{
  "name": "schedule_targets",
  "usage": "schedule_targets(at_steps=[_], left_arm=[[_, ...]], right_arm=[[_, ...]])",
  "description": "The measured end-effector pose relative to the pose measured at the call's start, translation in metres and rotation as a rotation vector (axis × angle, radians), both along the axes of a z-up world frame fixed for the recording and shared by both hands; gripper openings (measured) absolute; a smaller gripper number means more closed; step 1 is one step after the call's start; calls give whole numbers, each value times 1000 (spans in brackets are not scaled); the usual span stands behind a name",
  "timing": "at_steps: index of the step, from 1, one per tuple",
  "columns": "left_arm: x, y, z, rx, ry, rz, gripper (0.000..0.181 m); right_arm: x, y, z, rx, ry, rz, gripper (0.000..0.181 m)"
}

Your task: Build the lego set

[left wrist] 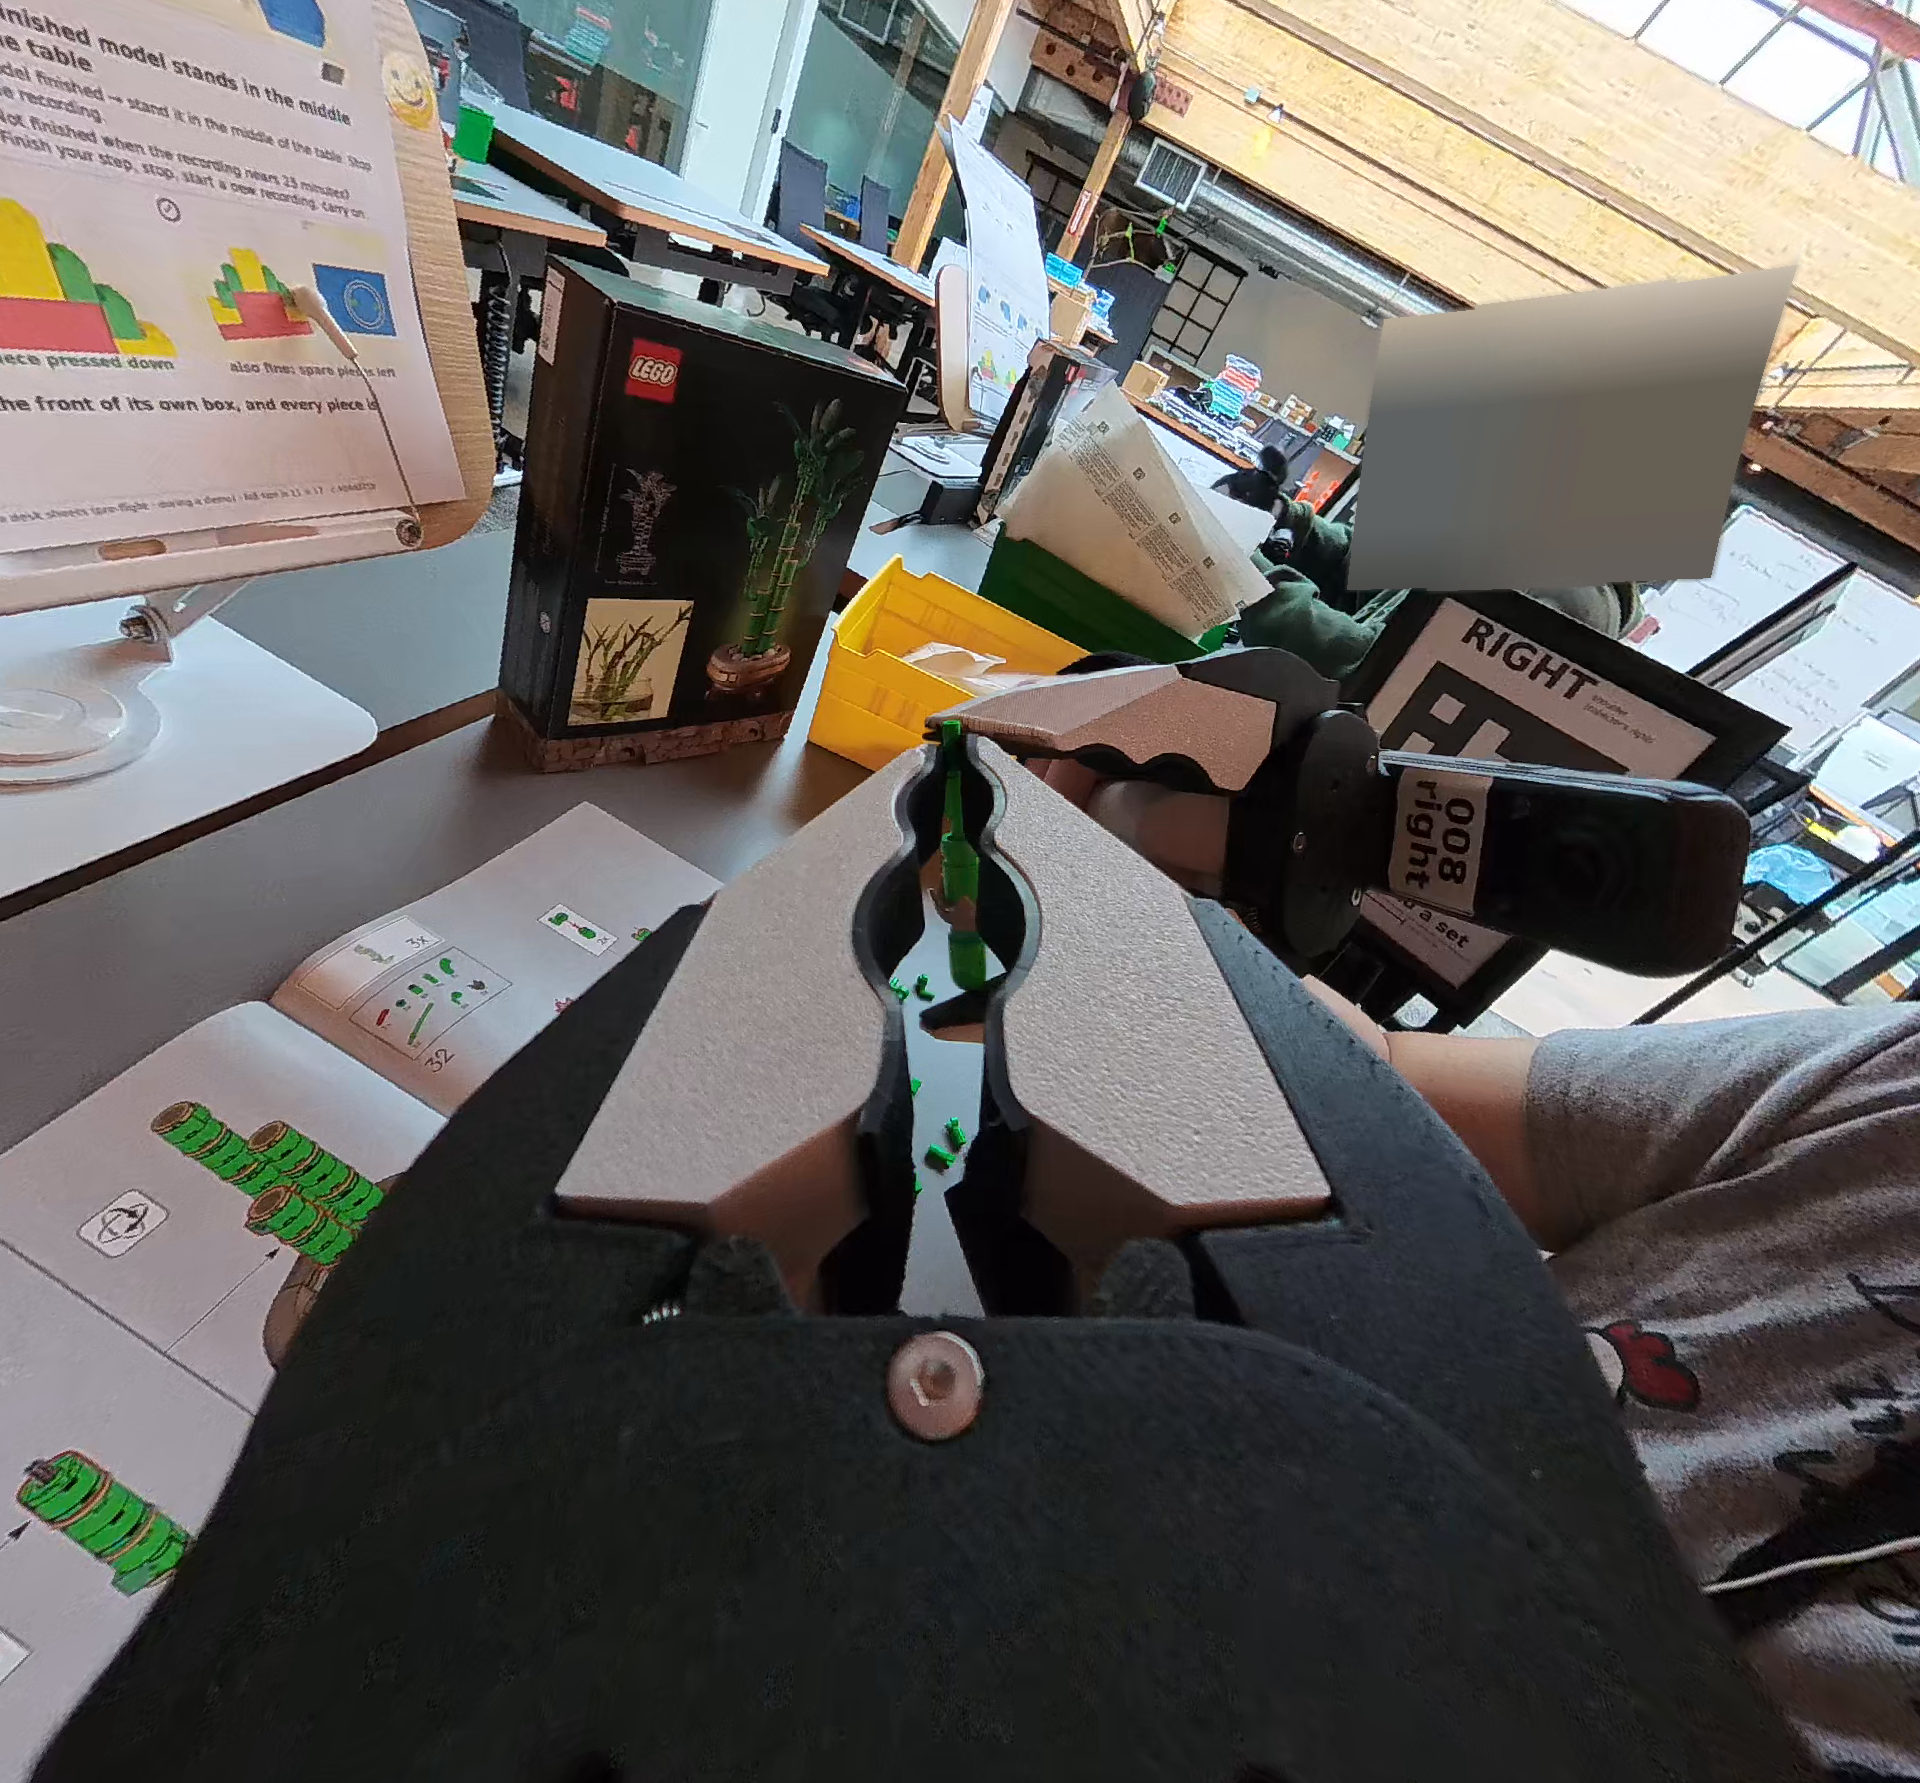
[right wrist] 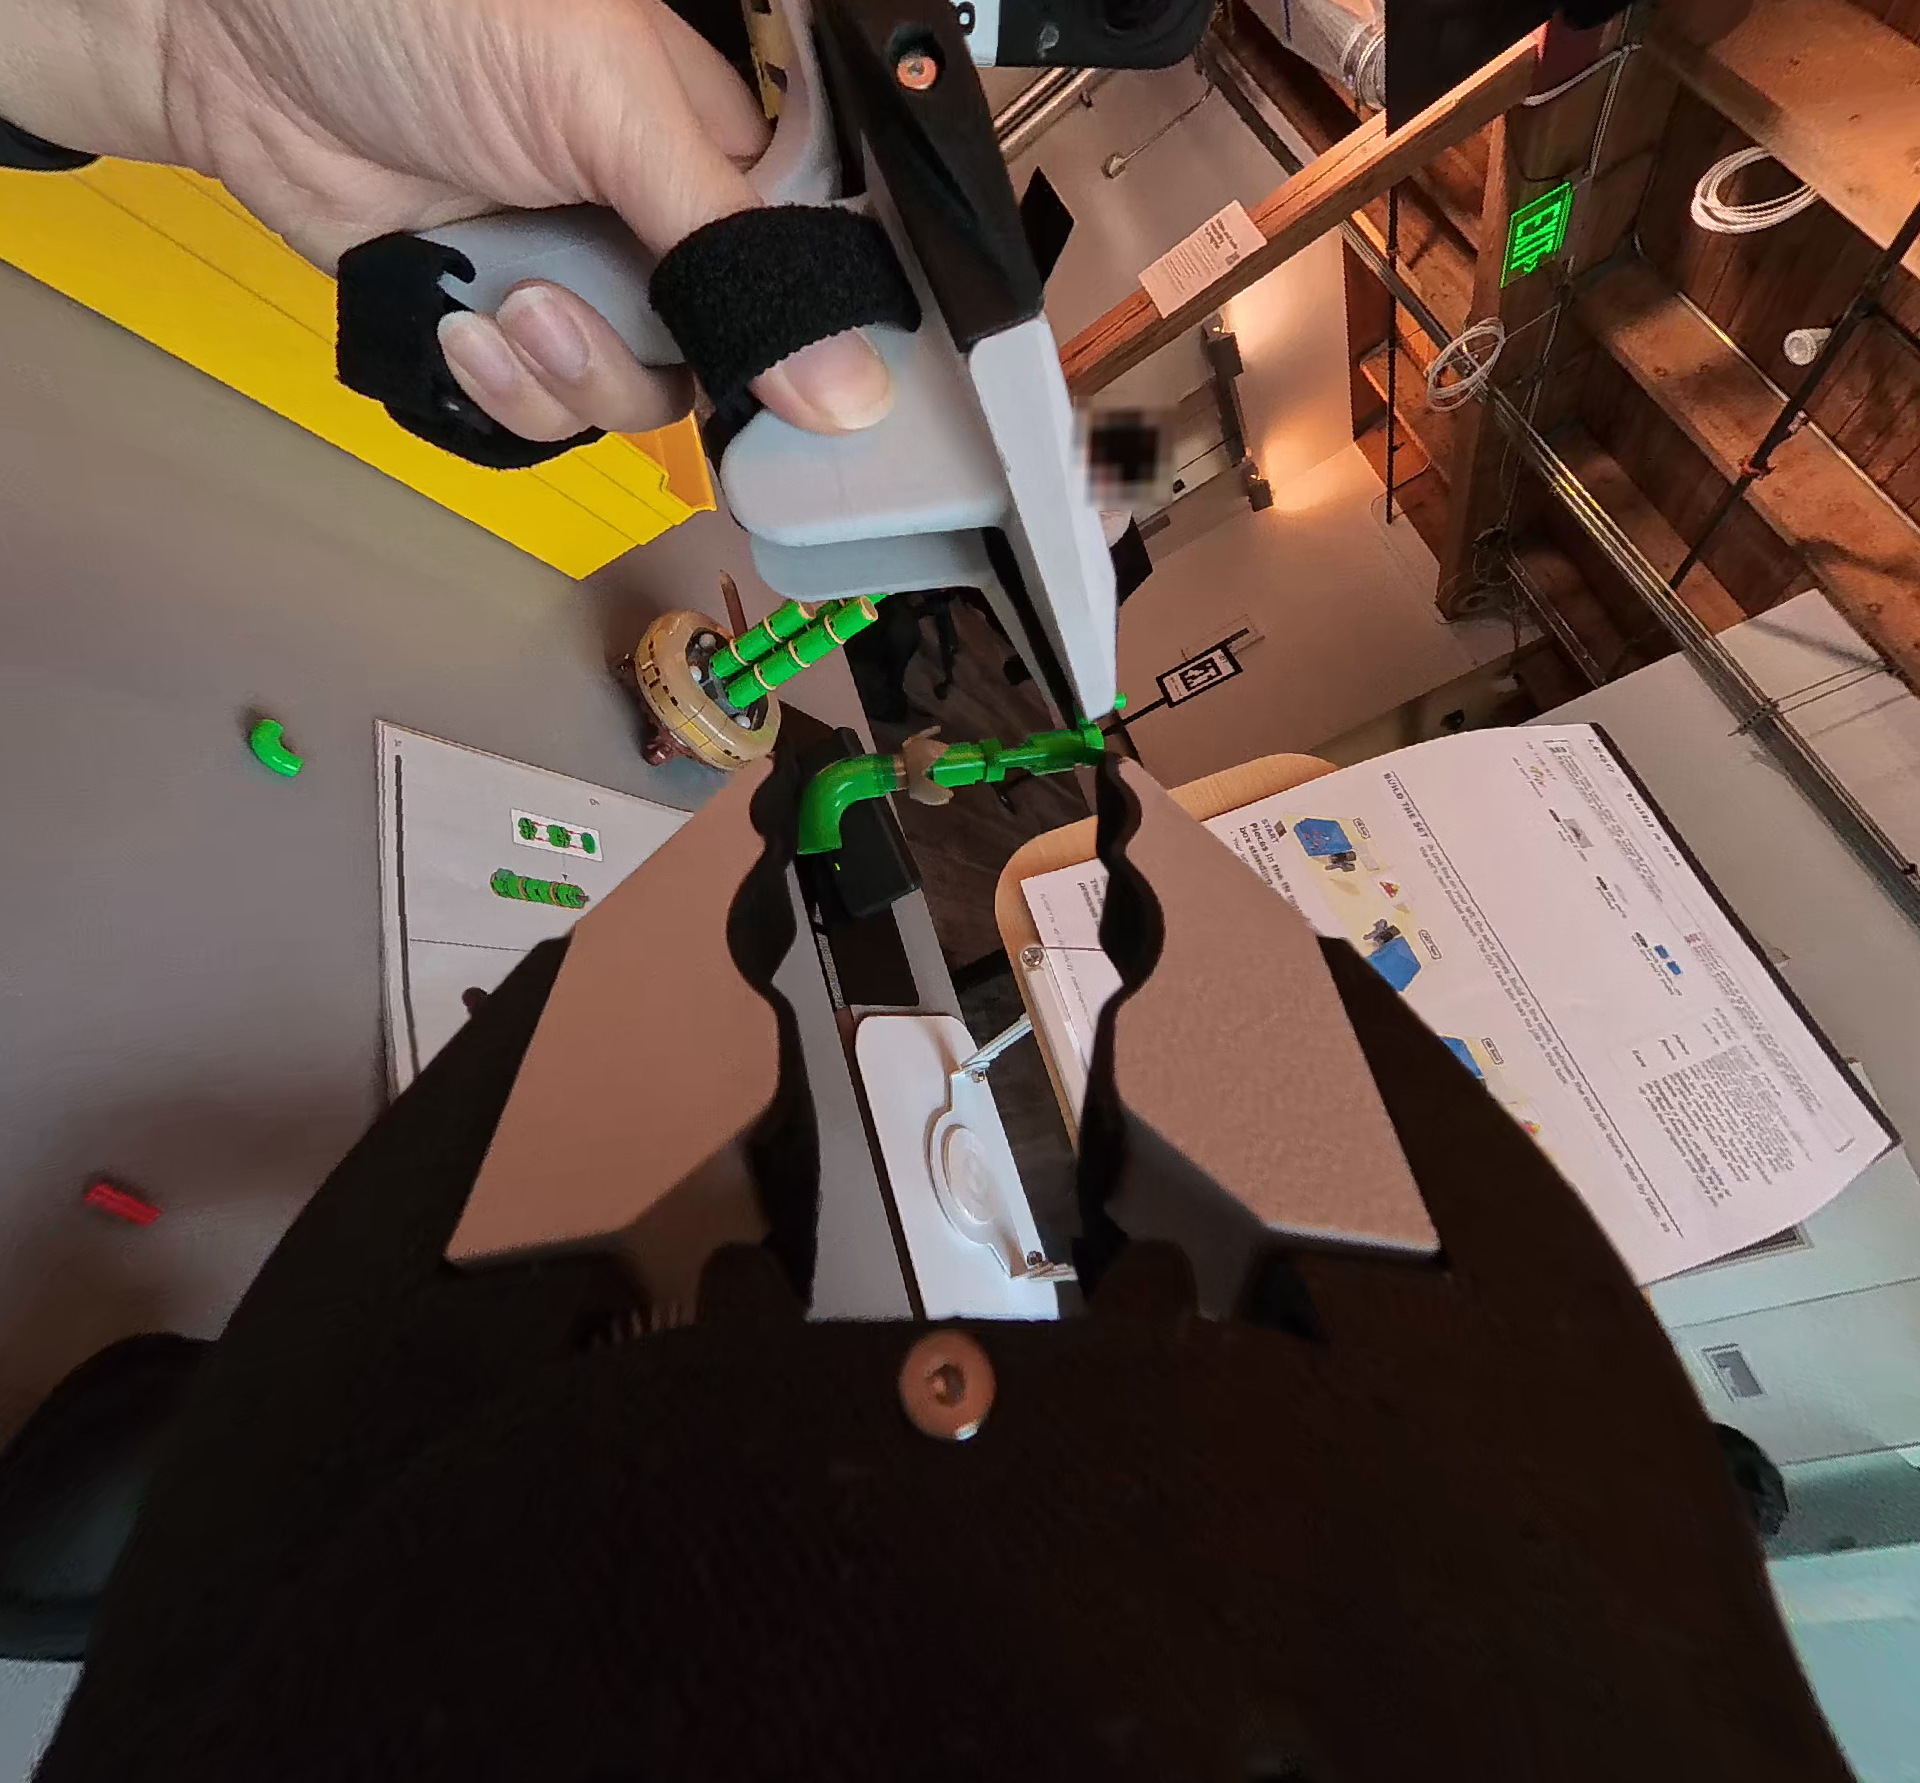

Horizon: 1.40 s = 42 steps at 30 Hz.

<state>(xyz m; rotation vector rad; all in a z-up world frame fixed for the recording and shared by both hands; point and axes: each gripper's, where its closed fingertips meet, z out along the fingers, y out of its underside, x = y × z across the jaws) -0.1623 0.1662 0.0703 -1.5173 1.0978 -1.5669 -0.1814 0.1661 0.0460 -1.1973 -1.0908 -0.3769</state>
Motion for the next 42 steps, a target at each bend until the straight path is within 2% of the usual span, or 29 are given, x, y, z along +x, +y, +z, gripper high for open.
schedule_targets(at_steps=[17, 42], left_arm=[[1, -3, 0, 2, 8, -5, 0], [3, -5, -1, 22, 8, -6, 0]], right_arm=[[2, 0, -1, 25, -65, -27, 54], [3, -2, 1, 31, -62, -23, 51]])
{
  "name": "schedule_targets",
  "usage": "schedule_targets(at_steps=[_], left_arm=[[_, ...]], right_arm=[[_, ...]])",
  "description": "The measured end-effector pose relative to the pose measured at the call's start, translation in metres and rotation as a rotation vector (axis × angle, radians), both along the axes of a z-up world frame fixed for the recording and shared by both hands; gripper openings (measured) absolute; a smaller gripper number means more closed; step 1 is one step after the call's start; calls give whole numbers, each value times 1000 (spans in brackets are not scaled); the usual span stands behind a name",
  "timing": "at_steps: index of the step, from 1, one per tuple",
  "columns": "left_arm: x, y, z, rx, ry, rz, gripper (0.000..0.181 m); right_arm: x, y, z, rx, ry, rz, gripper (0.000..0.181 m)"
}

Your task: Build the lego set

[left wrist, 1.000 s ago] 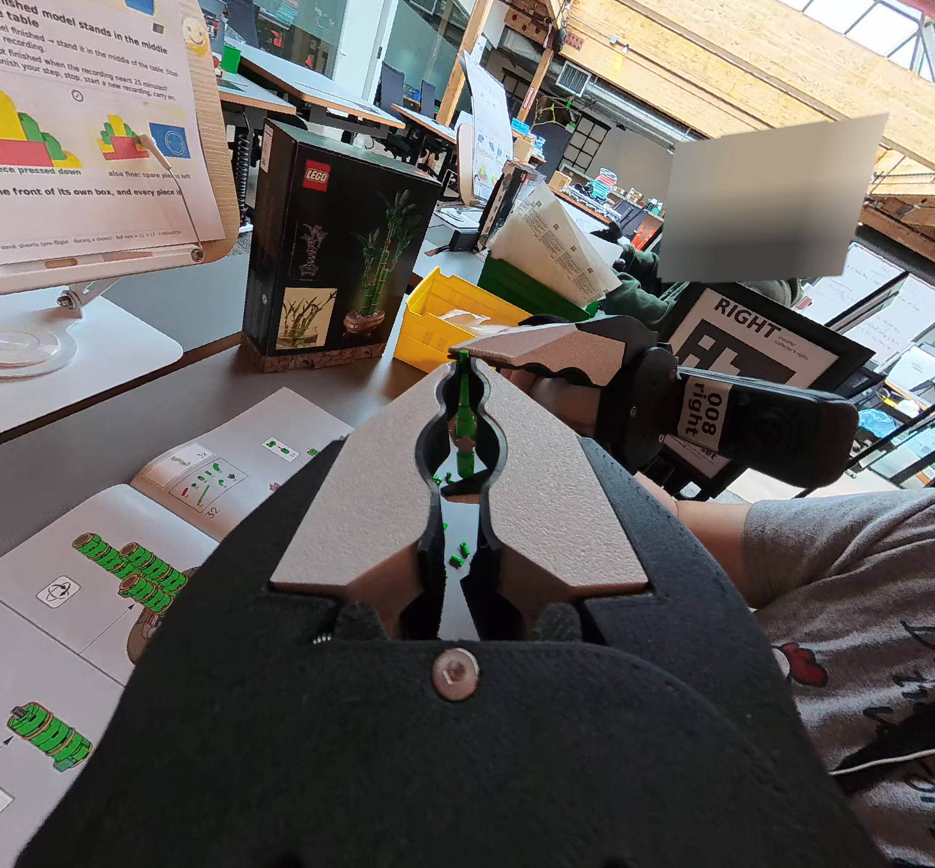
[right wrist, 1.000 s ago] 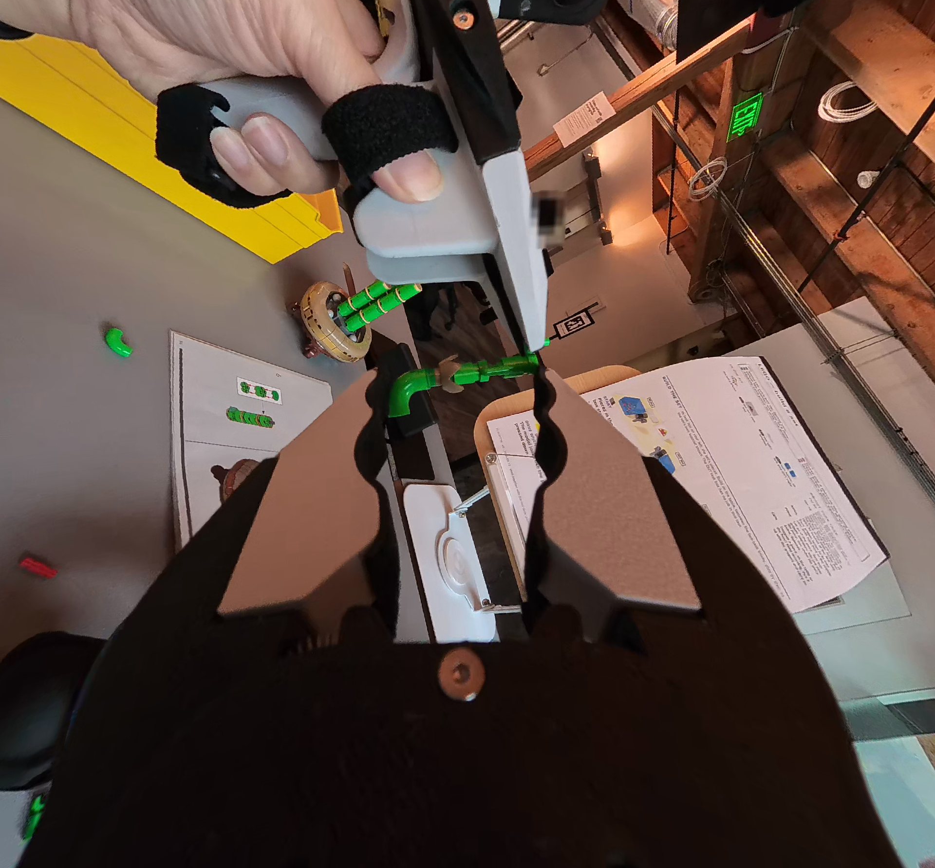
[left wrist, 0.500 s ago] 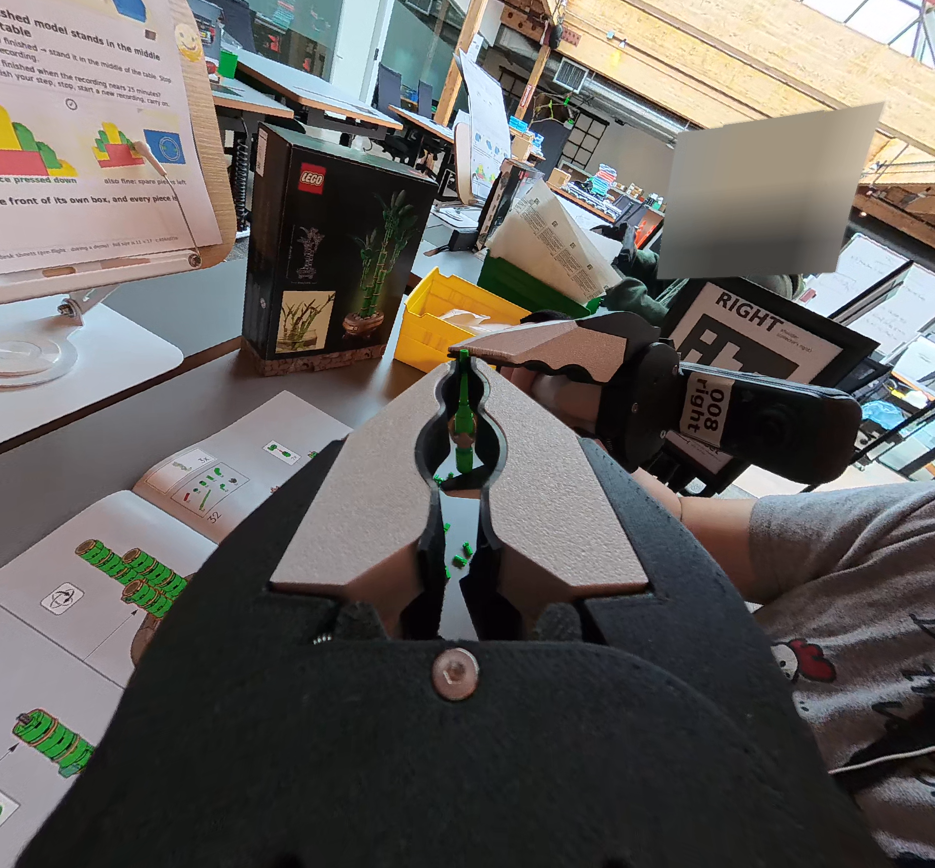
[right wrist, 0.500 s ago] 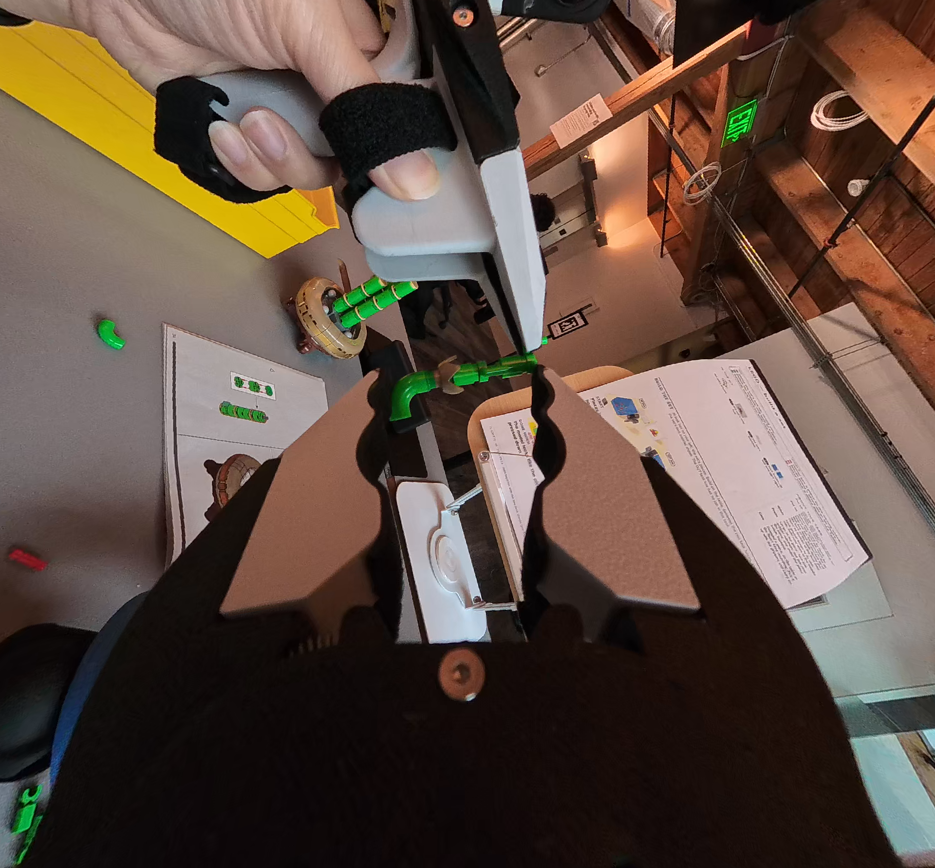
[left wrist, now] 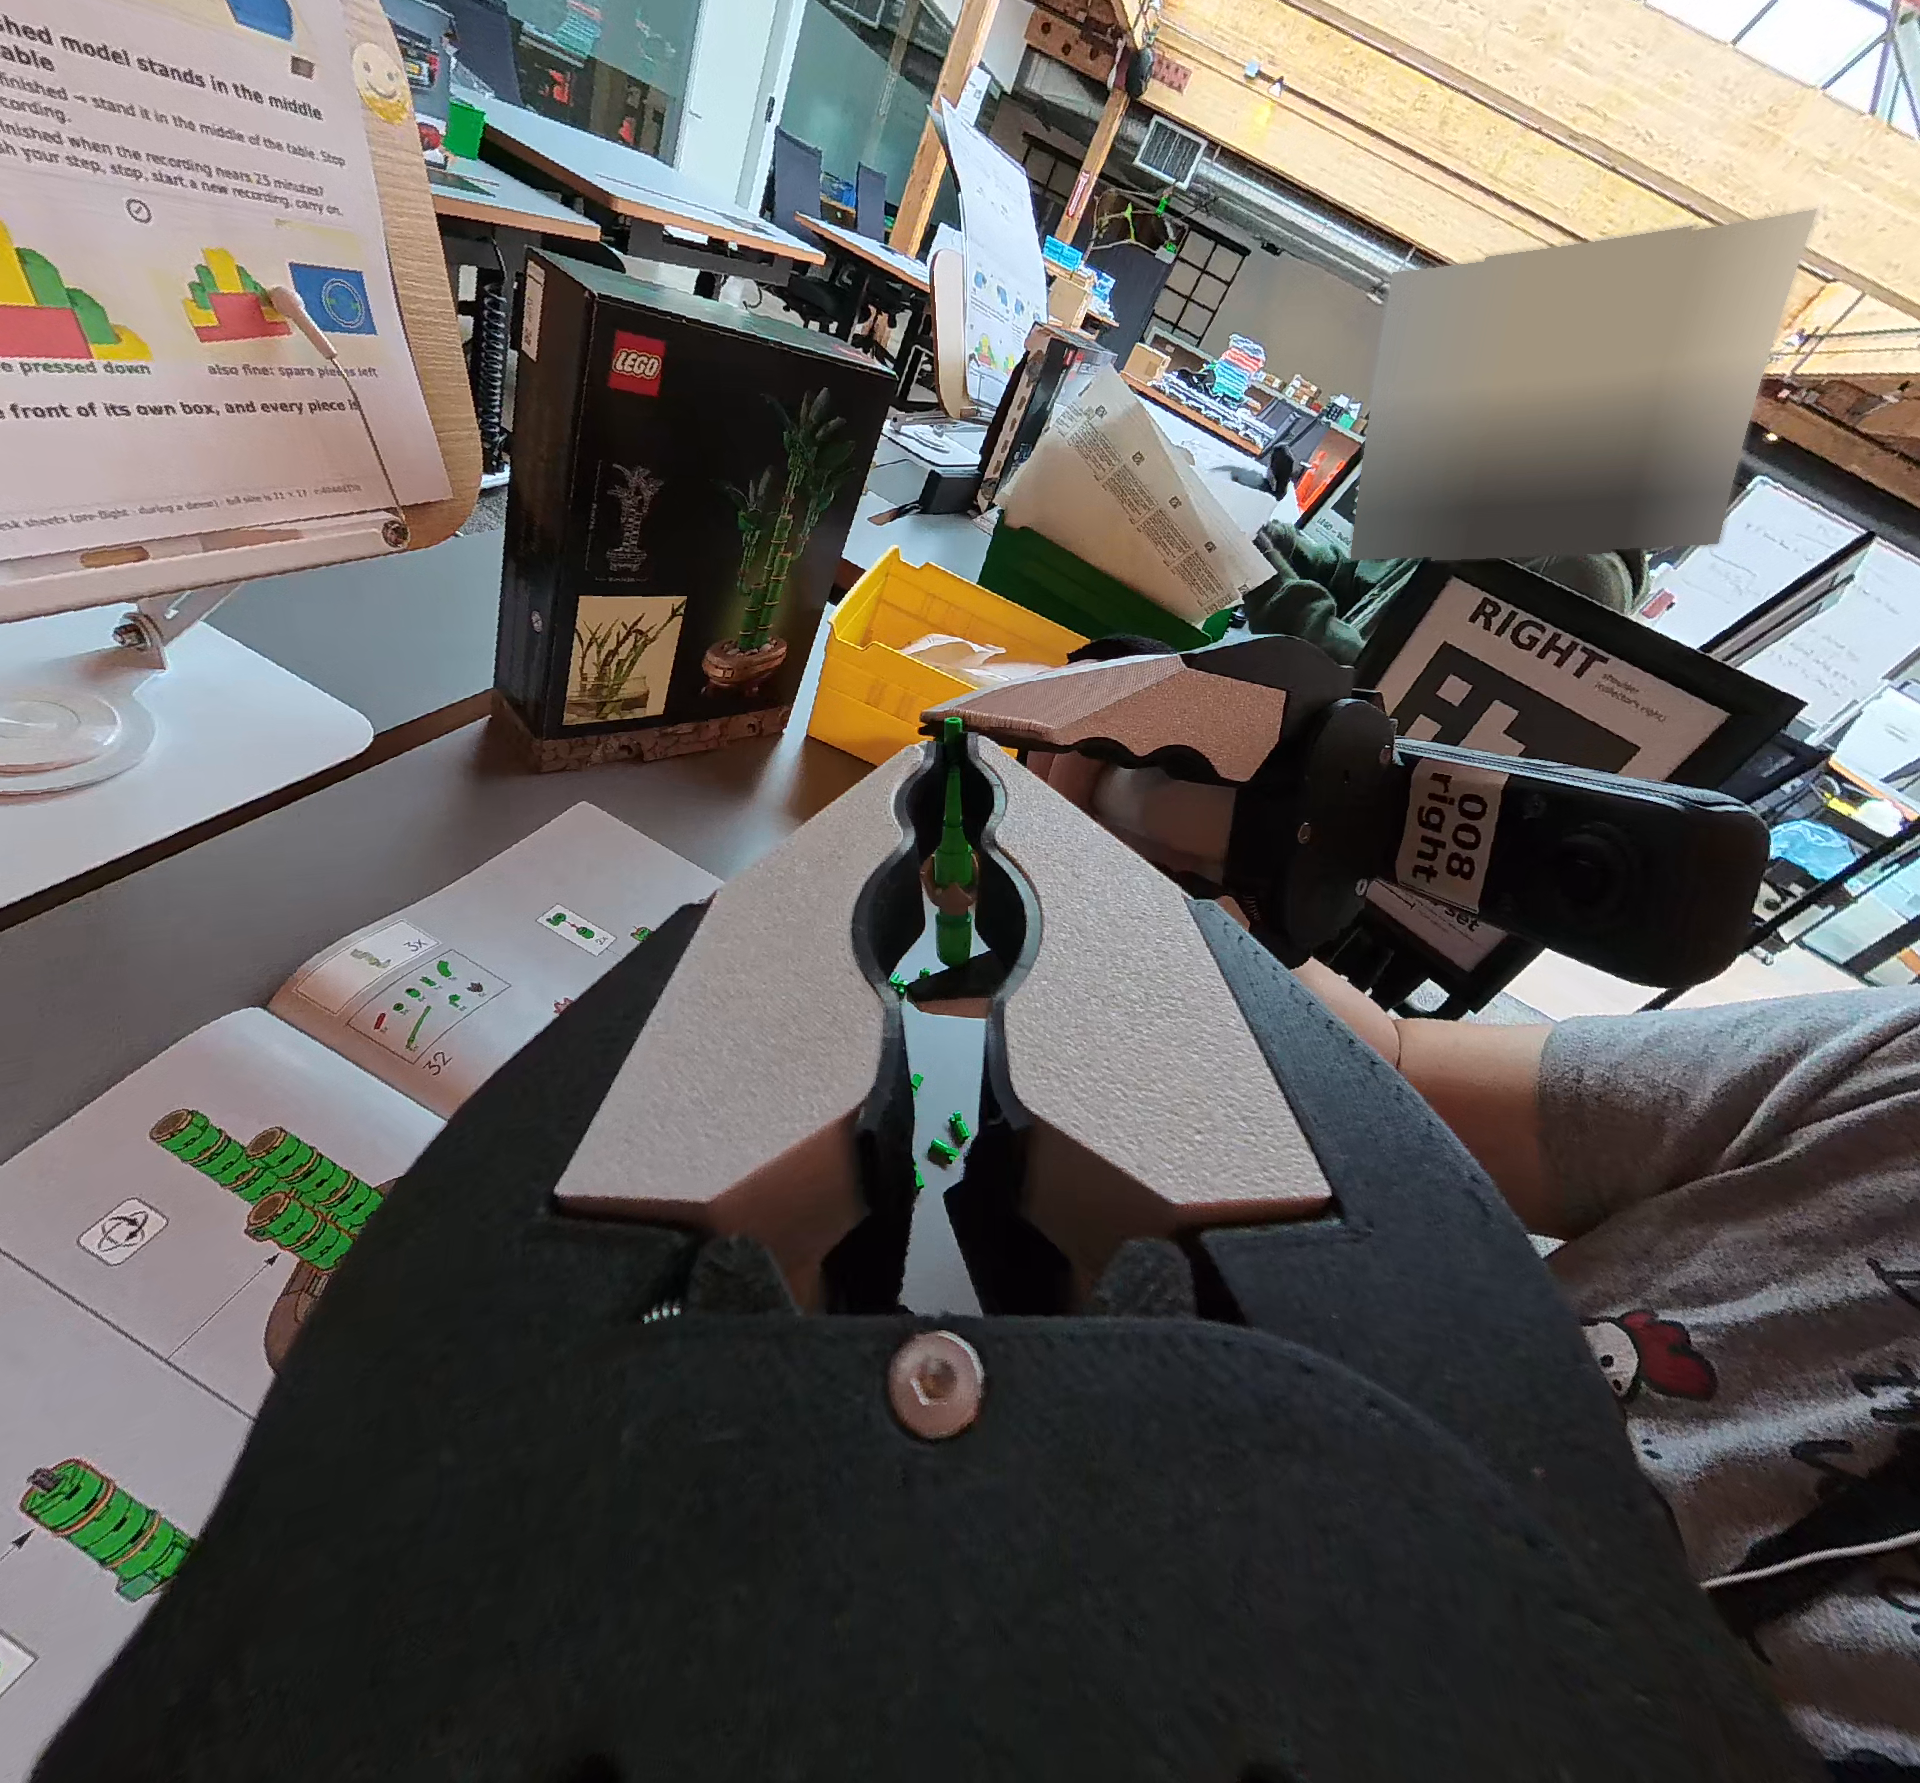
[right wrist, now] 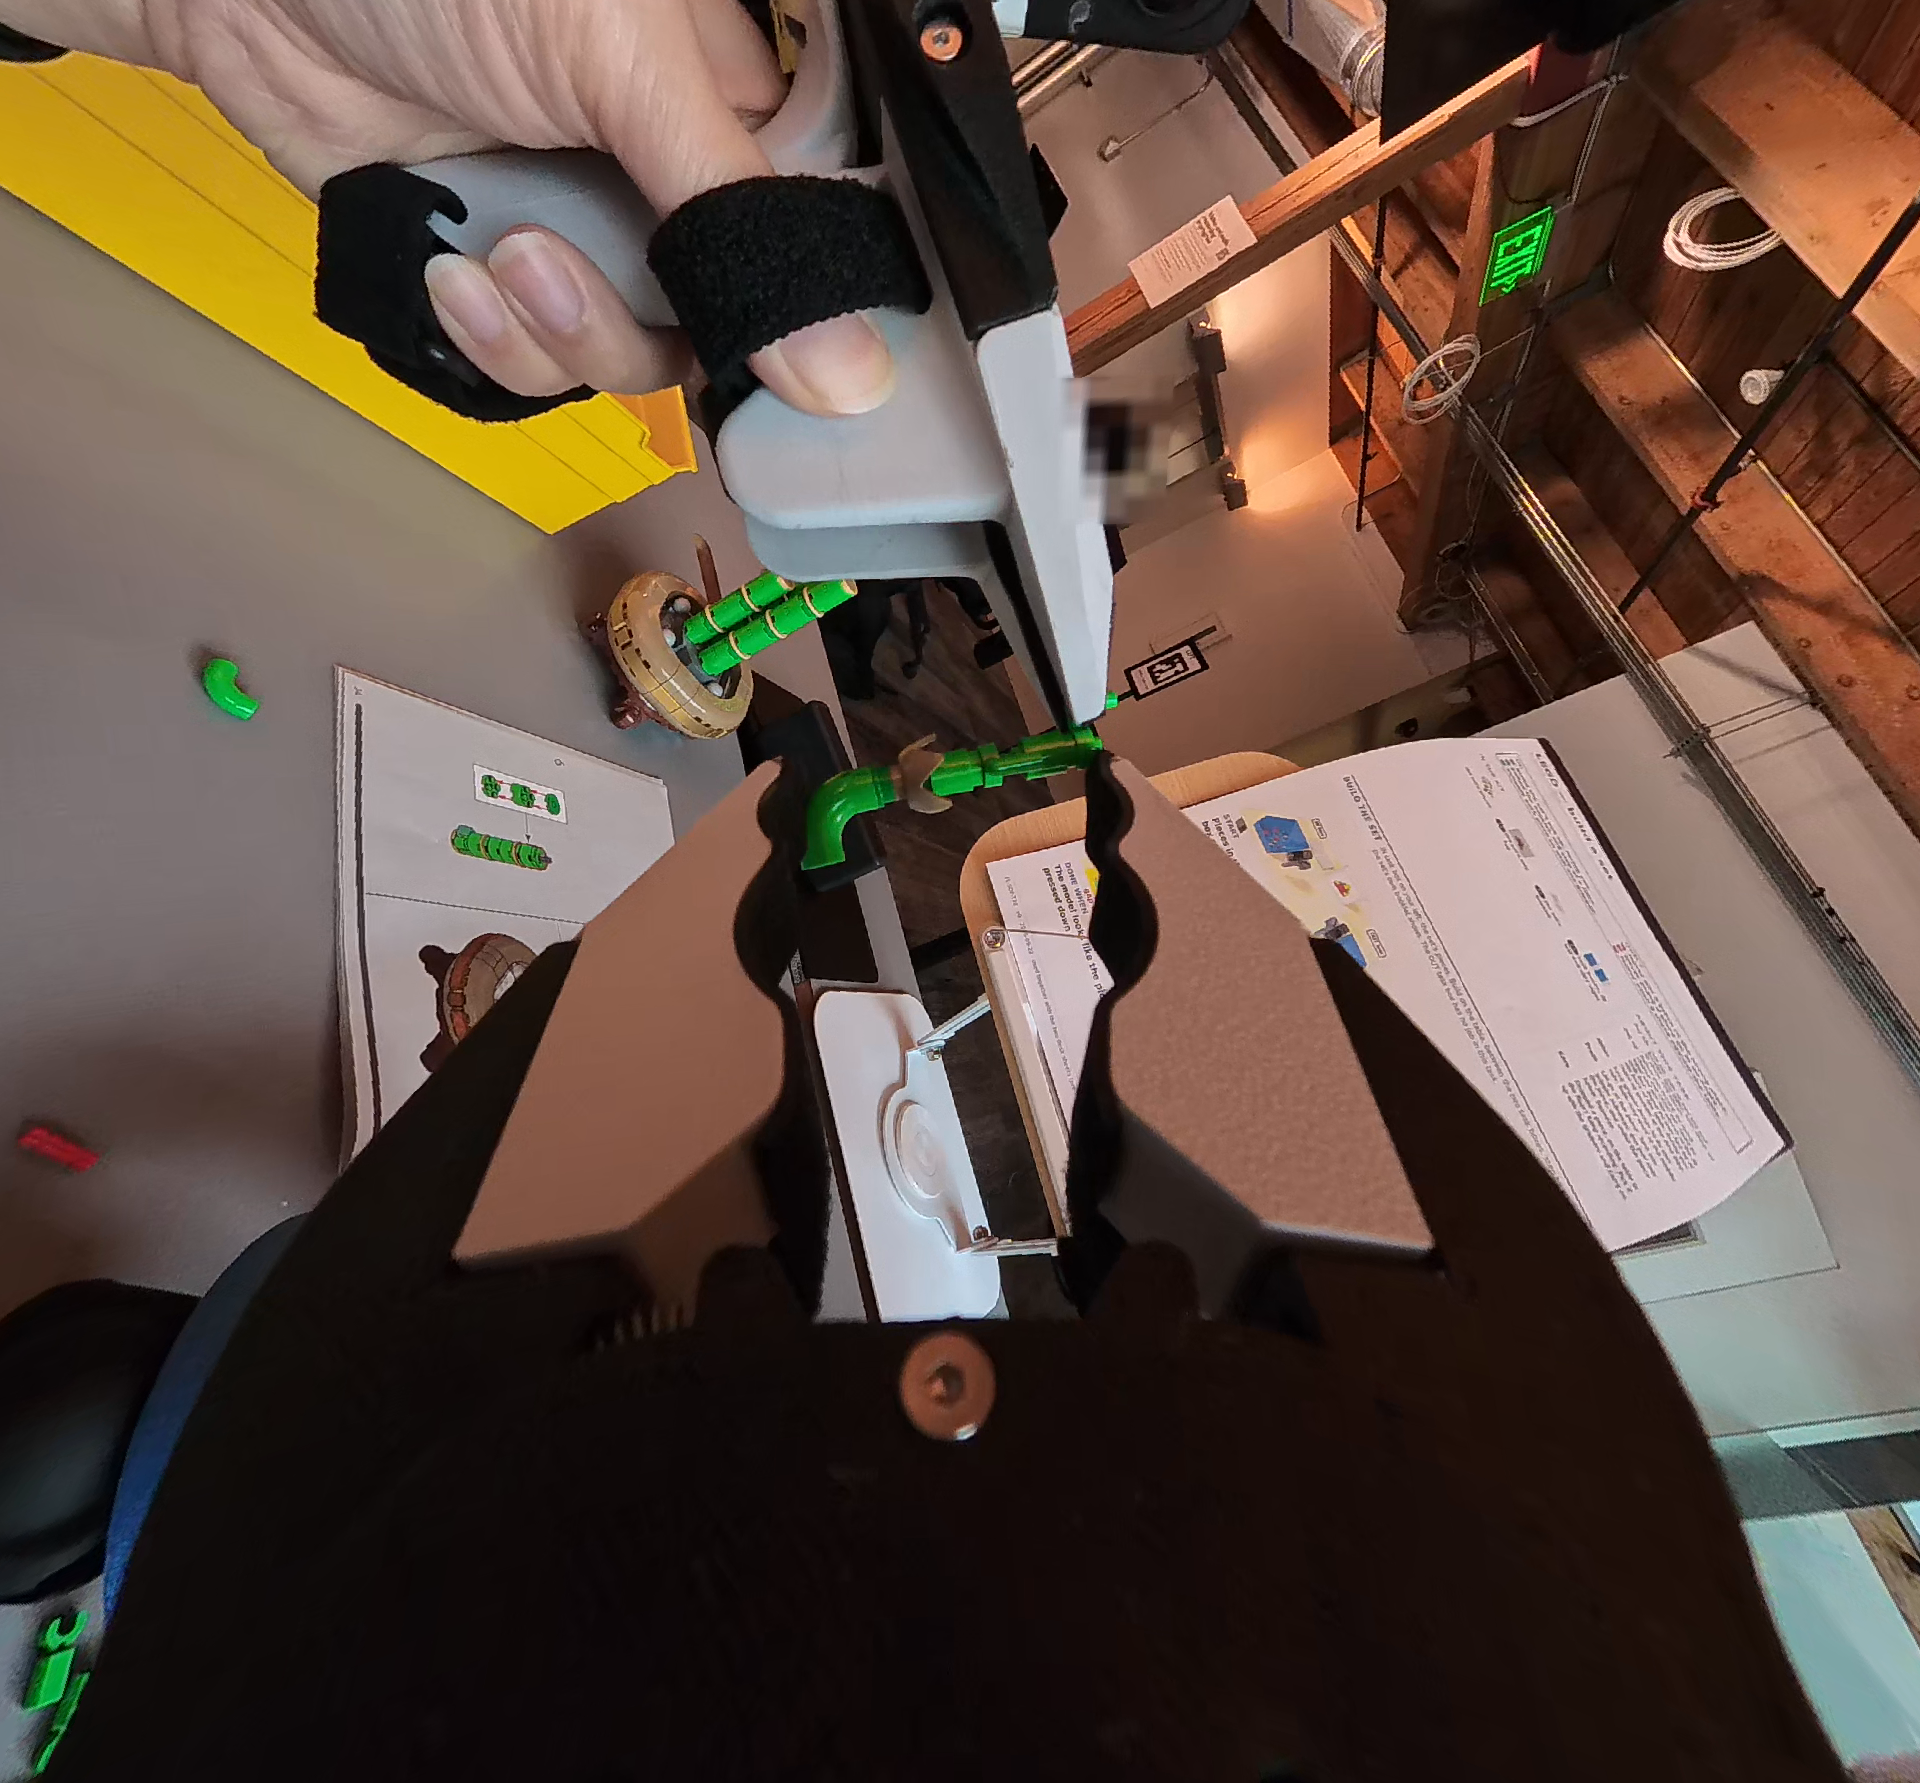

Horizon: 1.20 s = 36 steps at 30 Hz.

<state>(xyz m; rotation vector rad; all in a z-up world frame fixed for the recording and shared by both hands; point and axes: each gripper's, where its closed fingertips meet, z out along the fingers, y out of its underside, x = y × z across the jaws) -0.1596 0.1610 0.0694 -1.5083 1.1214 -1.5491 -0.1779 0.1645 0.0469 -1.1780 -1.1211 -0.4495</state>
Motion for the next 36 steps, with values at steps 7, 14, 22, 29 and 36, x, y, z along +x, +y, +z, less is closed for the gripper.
schedule_targets(at_steps=[7, 14, 22, 29, 36], left_arm=[[3, -4, -5, 3, 23, -18, 0], [7, -5, -2, -26, -13, -33, 0], [4, 3, -2, -79, -25, -23, 0], [5, 5, -7, -80, 3, -17, 0], [5, 6, -9, -63, 27, 2, 0]], right_arm=[[4, -1, 6, 28, 14, -12, 31], [10, -4, 7, -35, 48, 14, 33], [4, 1, -3, -60, 8, -5, 55], [5, 2, -8, -71, -19, -15, 54], [4, 2, -12, -91, -26, -16, 54]])
